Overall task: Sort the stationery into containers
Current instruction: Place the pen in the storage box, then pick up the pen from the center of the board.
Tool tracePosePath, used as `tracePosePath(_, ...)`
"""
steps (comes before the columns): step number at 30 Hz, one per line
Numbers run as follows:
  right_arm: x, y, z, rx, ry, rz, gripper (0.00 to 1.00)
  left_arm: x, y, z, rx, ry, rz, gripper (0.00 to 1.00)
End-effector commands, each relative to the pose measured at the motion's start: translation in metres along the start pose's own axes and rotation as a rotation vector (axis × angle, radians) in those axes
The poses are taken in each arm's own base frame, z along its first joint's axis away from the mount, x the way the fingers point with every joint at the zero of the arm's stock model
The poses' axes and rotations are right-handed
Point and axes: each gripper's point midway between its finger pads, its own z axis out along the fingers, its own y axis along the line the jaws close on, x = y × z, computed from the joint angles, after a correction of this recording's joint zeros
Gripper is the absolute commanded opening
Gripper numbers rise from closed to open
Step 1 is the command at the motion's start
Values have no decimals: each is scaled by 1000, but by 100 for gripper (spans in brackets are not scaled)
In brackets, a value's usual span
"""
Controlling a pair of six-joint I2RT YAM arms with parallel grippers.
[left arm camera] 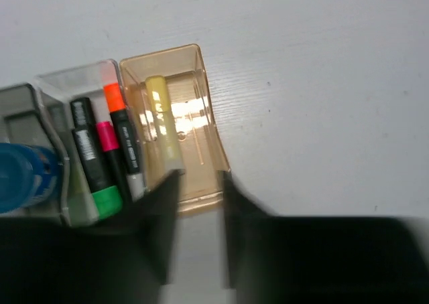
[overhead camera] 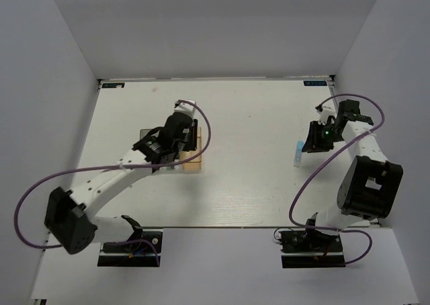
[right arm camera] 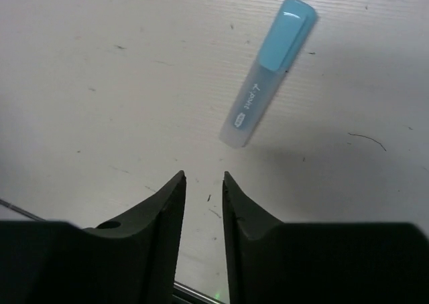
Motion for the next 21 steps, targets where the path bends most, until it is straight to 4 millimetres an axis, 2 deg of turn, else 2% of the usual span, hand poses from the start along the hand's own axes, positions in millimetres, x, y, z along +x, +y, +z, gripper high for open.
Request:
tracePosePath(1, -3, -35, 20, 198, 61, -24, 34, -13, 10, -56, 61, -36, 16, 57)
tracePosePath(2, -2, -36, 24, 214, 76, -29, 37, -2, 17, -62, 55, -14, 30, 66)
tracePosePath(3, 1, -46, 28, 264, 104, -31, 38, 4, 23, -72, 57, -20, 37, 80)
tracePosePath(4, 0, -41, 33, 266, 117, -59, 40, 6, 30, -87, 63, -37, 40, 87)
tracePosePath(6, 2, -49, 39, 318, 143, -66, 44, 23, 49, -106, 42, -53, 42, 100)
tracePosePath(7, -5, -47, 42, 326, 132, -81, 46, 34, 56, -109, 29, -36, 48, 100)
tracePosePath(8, -1, -51, 48, 336, 156, -71, 47, 39, 61, -111, 20, -41, 42, 100)
tracePosePath(9, -2, -49, 51, 337, 158, -67, 47, 56, 69, -116, 22, -53, 36, 100)
tracePosePath(10, -8, -51, 50, 356, 162, -58, 47, 63, 72, -117, 17, -50, 23, 100)
tracePosePath(11, -1, -50, 58, 345, 205, -49, 48, 76, 76, -114, 7, -36, 22, 100)
tracePosePath(12, -5, -49, 61, 342, 203, -34, 50, 78, 78, -118, 12, -59, 12, 100)
tracePosePath(13, -2, -49, 64, 338, 219, -28, 50, 93, 83, -115, 3, -47, 13, 100)
tracePosePath(16, 1, -44, 70, 320, 222, -21, 52, 106, 95, -116, -34, -50, 7, 100)
tracePosePath(19, 4, -41, 75, 313, 225, 5, 53, 110, 98, -117, -39, -57, 7, 100)
tracePosePath(21, 8, -47, 79, 346, 247, 20, 53, 112, 99, -116, -43, -58, 10, 100)
